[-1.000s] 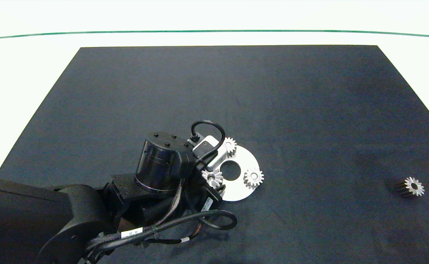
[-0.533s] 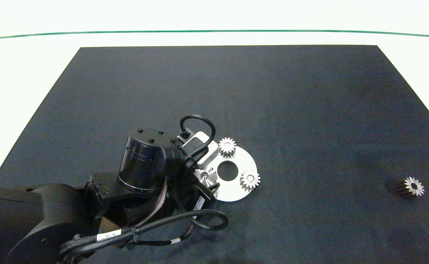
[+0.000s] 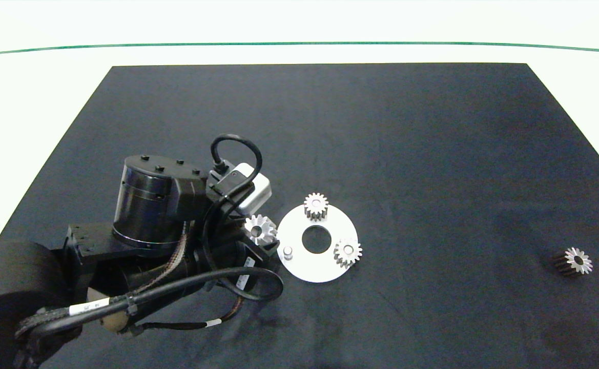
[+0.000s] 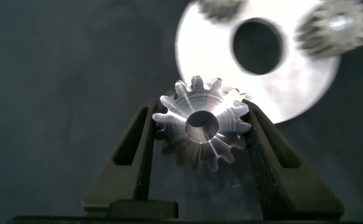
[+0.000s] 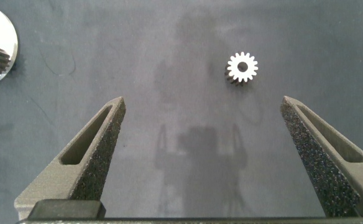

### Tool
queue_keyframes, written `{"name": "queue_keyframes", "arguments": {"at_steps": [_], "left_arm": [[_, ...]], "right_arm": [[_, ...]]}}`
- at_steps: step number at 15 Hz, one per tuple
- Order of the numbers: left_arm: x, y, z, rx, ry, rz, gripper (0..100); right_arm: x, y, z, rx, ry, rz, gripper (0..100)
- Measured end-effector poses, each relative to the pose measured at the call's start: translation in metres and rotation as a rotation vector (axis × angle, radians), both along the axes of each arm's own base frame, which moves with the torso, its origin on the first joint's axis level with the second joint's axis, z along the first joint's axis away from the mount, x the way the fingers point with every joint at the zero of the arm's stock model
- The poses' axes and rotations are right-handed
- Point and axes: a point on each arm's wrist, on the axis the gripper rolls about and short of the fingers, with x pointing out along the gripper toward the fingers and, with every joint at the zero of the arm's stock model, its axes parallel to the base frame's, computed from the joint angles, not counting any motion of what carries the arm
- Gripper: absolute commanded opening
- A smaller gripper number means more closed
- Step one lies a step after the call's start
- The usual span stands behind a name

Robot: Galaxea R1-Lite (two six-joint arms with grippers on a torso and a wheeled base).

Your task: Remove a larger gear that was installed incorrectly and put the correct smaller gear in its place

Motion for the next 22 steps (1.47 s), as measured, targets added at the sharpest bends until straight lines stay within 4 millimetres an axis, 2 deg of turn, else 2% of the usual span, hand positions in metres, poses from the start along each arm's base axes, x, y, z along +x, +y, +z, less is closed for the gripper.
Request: {"name": "queue_keyframes", "arguments": {"at_steps": [4, 12, 16, 22], "left_arm": [[0.001, 0.029, 0.006, 0.051, 0.0, 0.097, 28], [0.016, 0.1, 0.011, 0.115, 0.043, 0.391, 28], [0.016, 0.114, 0.003, 0.125, 0.081, 0.448, 28], [0.014, 0.119, -0.01, 0.118, 0.133, 0.468, 28]], "right_arm": [[-0.003, 0.0, -0.002, -0.002, -0.005, -0.006, 100], [-0.005, -0.002, -0.003, -0.002, -0.008, -0.035, 100], [-0.005, -0.002, -0.003, -0.002, -0.007, -0.046, 100], [-0.005, -0.002, -0.009, 0.0, 0.012, -0.048, 100]]}}
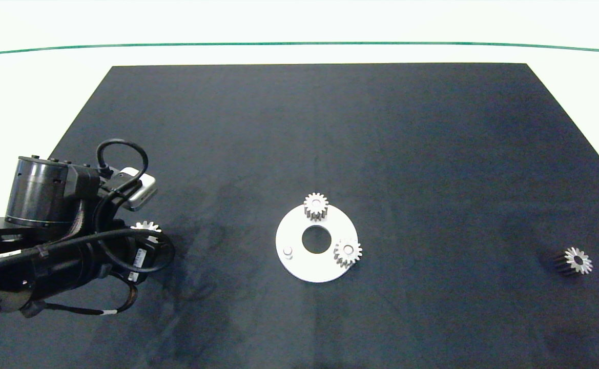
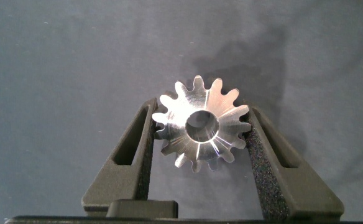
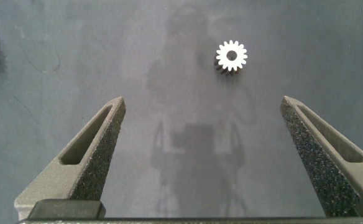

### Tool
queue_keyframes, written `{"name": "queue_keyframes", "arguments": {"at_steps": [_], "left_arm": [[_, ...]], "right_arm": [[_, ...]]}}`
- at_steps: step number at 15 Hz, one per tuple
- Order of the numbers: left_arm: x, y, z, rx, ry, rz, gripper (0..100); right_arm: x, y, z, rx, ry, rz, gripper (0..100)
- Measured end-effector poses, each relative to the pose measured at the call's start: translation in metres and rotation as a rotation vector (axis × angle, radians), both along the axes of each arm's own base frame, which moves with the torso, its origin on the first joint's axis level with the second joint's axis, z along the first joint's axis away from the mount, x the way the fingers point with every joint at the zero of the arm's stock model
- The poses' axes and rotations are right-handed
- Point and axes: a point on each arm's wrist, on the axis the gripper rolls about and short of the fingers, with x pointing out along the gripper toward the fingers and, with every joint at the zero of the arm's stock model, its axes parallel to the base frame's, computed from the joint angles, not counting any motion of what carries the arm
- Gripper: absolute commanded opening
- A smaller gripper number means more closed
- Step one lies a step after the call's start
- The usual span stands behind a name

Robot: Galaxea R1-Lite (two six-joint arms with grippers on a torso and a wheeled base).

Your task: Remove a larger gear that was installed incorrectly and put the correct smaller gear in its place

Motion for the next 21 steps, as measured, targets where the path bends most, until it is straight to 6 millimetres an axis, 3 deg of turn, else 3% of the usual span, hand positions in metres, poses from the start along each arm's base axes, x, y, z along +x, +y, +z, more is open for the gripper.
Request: {"name": "queue_keyframes", "arguments": {"at_steps": [4, 16, 17, 21], "left_arm": [[0.0, 0.001, -0.003, -0.001, 0.013, 0.003, 22], [-0.01, 0.002, -0.008, -0.038, 0.036, -0.014, 22], [-0.011, 0.002, -0.008, -0.041, 0.036, -0.018, 100], [-0.013, 0.002, -0.01, -0.061, 0.049, -0.039, 100]], "right_arm": [[0.0, 0.0, -0.001, 0.001, 0.002, -0.001, 100], [0.0, 0.0, -0.004, -0.002, 0.015, -0.011, 100], [0.001, -0.001, -0.005, -0.002, 0.018, -0.013, 100], [0.001, -0.001, -0.008, -0.002, 0.027, -0.013, 100]]}}
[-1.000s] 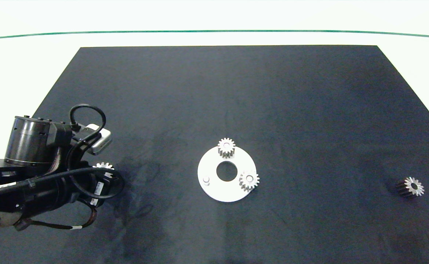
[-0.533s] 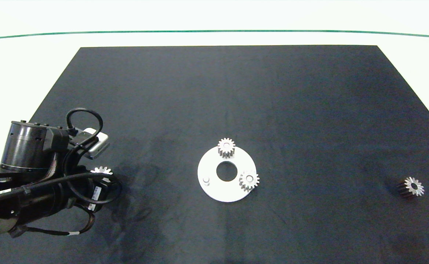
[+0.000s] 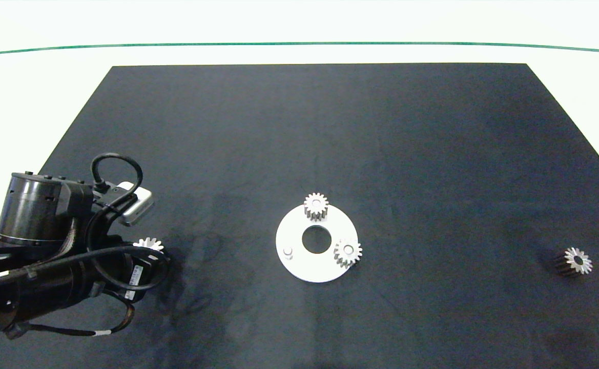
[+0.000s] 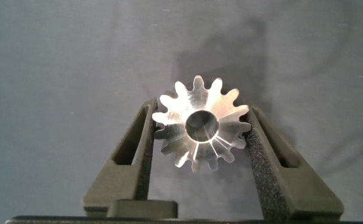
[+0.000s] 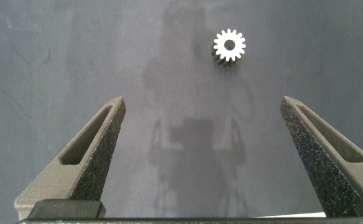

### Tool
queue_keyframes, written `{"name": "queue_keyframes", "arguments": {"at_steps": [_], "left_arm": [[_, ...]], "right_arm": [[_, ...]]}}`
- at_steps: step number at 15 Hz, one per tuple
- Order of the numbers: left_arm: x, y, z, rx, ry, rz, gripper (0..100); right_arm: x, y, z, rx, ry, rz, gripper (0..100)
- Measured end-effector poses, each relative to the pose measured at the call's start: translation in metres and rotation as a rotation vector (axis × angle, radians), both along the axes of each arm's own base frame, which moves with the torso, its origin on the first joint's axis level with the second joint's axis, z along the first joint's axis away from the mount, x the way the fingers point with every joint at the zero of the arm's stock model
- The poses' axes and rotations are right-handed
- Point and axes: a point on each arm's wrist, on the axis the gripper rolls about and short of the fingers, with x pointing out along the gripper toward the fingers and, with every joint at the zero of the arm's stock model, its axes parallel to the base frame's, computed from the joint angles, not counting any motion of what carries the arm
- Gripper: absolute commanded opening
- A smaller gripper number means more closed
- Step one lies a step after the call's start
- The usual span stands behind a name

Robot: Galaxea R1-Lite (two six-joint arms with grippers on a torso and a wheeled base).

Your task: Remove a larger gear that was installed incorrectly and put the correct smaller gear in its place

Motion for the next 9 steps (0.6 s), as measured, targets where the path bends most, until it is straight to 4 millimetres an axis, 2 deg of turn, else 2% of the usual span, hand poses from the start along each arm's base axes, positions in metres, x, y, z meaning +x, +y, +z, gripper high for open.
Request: {"name": "queue_keyframes", "arguments": {"at_steps": [5, 9], "left_arm": [[-0.001, 0.001, -0.003, -0.034, 0.012, 0.017, 100], [-0.007, 0.004, 0.01, -0.066, -0.04, 0.025, 100]], "right_arm": [[0.0, 0.0, -0.001, 0.0, 0.005, 0.0, 100], [0.002, -0.002, -0.003, -0.001, 0.017, -0.034, 100]]}}
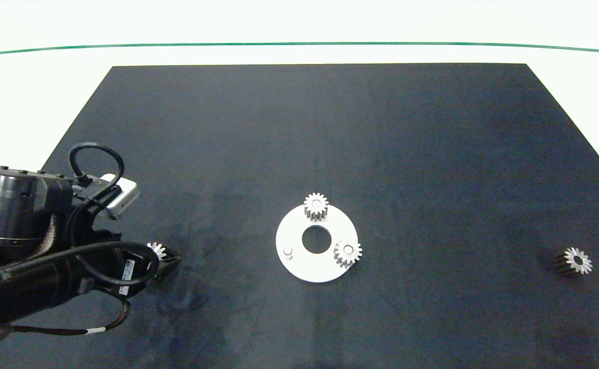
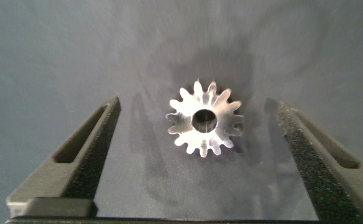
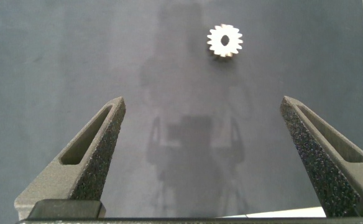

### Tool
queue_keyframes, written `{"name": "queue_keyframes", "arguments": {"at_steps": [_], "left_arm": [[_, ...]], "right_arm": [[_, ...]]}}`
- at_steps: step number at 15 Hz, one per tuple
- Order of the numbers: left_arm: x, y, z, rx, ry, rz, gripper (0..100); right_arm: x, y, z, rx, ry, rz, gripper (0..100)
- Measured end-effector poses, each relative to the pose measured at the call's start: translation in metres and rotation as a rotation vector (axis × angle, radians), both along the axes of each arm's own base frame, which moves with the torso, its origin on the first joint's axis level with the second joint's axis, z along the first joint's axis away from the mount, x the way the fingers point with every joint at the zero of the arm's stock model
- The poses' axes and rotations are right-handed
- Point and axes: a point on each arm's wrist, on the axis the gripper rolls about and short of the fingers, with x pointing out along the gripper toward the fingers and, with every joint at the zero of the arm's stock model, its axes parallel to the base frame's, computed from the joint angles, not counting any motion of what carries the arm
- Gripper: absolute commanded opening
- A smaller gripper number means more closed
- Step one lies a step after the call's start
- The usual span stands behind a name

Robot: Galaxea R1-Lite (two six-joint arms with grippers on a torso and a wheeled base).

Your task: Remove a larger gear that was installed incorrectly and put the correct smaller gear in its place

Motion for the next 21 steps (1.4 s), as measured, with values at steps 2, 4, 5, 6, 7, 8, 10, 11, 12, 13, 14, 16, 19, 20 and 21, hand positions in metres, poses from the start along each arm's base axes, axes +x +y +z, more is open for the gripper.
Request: {"name": "queue_keyframes", "arguments": {"at_steps": [2, 4, 5, 6, 7, 8, 10, 11, 12, 13, 14, 16, 19, 20, 21], "left_arm": [[-0.007, 0.002, 0.012, -0.039, -0.049, 0.015, 100], [-0.016, 0.008, 0.025, -0.065, -0.11, 0.035, 100], [-0.021, 0.011, 0.031, -0.074, -0.138, 0.047, 100], [-0.027, 0.016, 0.038, -0.083, -0.175, 0.066, 100], [-0.032, 0.022, 0.046, -0.092, -0.214, 0.089, 100], [-0.037, 0.026, 0.053, -0.1, -0.251, 0.107, 100], [-0.049, 0.034, 0.066, -0.111, -0.312, 0.141, 100], [-0.055, 0.036, 0.071, -0.114, -0.328, 0.149, 100], [-0.062, 0.038, 0.076, -0.118, -0.345, 0.154, 100], [-0.068, 0.039, 0.081, -0.123, -0.366, 0.156, 100], [-0.074, 0.04, 0.087, -0.13, -0.389, 0.158, 100], [-0.083, 0.041, 0.093, -0.139, -0.414, 0.159, 100], [-0.095, 0.043, 0.099, -0.144, -0.433, 0.155, 100], [-0.097, 0.043, 0.1, -0.146, -0.44, 0.153, 100], [-0.098, 0.043, 0.101, -0.148, -0.446, 0.152, 100]], "right_arm": [[0.003, -0.001, -0.001, 0.0, 0.014, -0.007, 100], [0.008, -0.001, -0.002, 0.001, 0.039, -0.016, 100], [0.012, -0.002, -0.003, 0.002, 0.054, -0.025, 100], [0.016, -0.003, -0.003, 0.001, 0.07, -0.041, 100], [0.021, -0.005, -0.003, -0.002, 0.077, -0.064, 100], [0.027, -0.008, -0.003, -0.006, 0.068, -0.096, 100], [0.042, -0.018, -0.003, -0.012, 0.018, -0.179, 100], [0.049, -0.023, -0.005, -0.016, -0.019, -0.219, 100], [0.055, -0.029, -0.011, -0.017, -0.033, -0.255, 100], [0.06, -0.033, -0.02, -0.014, -0.03, -0.282, 100], [0.062, -0.036, -0.029, -0.006, -0.012, -0.299, 100], [0.064, -0.038, -0.04, 0.037, 0.023, -0.321, 100], [0.073, -0.04, -0.04, 0.099, -0.037, -0.335, 100], [0.077, -0.041, -0.038, 0.106, -0.072, -0.336, 100], [0.082, -0.042, -0.038, 0.111, -0.097, -0.335, 100]]}}
